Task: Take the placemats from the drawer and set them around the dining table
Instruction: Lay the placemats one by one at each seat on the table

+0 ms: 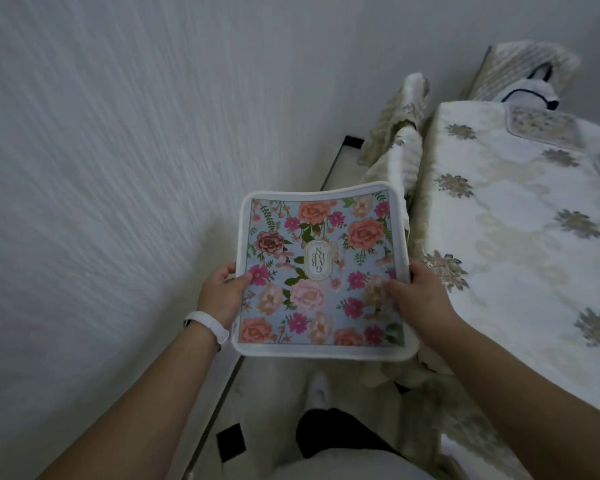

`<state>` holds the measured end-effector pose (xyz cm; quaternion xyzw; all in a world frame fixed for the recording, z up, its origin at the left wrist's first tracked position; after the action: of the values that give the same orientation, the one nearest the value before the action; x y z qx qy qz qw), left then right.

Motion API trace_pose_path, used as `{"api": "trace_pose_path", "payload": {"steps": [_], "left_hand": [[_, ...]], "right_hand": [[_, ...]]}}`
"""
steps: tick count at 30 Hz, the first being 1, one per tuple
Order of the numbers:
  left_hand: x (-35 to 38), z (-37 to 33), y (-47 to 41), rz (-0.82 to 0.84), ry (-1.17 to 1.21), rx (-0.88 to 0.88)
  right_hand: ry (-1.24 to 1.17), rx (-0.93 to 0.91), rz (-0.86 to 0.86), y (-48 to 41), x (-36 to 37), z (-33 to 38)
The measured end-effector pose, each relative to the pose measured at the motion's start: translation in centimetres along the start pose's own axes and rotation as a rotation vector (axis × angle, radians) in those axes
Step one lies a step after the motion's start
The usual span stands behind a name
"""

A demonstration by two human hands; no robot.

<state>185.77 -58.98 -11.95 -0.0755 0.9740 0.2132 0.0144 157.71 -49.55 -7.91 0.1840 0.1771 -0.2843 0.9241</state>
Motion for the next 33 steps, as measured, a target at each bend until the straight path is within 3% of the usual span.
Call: {"api": "trace_pose_path", "payload": {"steps": [13, 19, 29, 33], "left_hand": [[13.1, -9.4, -17.0, 0.032, -0.126, 0.024], [21.1, -12.9, -21.2, 0.127, -0.103, 0.034], [37.2, -18.9, -26.7, 0.454, -0.214, 0.019], [43.9, -20.0, -31.1, 0.602, -0.245, -0.069]], "right_hand": [[-0.128, 0.063, -0.034, -19.6, 1.4, 5.5], [-0.109, 0.069, -0.154, -26.1, -1.6, 7.8], [-0.304, 0.278, -0.378, -32.4, -8.1, 6.3], [-0.359, 0.351, -0.494, -35.9, -8.7, 5.1]]}}
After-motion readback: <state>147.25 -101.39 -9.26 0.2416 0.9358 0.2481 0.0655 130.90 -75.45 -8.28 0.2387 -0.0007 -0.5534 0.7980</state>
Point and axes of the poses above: each hand's wrist, its own y-axis away from the middle knuckle, its own x-axis out of the palm, z = x × y, the point moved 1 cm from there along -y, towards the middle knuckle, and after that the axes turned 8 degrees about -z, right-handed, at the moved point
